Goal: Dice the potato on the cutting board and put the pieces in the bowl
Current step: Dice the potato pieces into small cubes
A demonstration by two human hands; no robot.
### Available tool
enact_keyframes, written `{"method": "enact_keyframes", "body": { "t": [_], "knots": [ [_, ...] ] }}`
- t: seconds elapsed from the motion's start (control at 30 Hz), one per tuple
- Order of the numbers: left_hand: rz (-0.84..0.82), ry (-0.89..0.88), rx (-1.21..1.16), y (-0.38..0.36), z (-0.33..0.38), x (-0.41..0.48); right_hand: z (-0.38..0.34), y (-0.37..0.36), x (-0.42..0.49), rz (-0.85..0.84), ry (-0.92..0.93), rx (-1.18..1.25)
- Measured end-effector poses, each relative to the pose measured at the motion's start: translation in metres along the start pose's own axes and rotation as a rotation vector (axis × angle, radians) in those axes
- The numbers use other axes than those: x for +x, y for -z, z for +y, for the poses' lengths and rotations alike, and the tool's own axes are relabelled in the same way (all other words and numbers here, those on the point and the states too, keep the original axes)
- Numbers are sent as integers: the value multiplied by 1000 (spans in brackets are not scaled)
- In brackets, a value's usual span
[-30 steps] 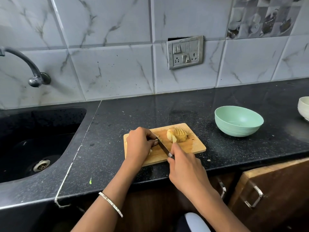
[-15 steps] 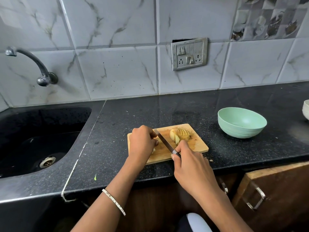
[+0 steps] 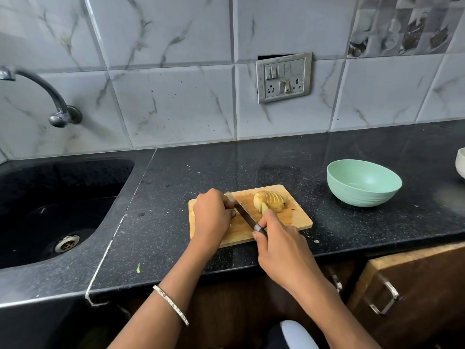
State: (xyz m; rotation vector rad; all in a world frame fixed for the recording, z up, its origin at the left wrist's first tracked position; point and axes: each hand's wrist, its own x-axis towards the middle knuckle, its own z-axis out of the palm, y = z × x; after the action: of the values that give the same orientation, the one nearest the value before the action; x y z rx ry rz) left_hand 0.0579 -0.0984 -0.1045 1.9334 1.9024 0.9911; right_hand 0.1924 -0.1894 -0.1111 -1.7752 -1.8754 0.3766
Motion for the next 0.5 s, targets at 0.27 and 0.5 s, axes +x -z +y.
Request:
{"method": "enact_keyframes", "body": {
  "t": [0.27,0.5],
  "knots": [
    [-3,19,-1,-3,0,-1,-6,-9,12,-50,-42,32],
    [70,6,168,-11,-7,4,-13,-3,-8,-31,-9,-110]
  ]
}}
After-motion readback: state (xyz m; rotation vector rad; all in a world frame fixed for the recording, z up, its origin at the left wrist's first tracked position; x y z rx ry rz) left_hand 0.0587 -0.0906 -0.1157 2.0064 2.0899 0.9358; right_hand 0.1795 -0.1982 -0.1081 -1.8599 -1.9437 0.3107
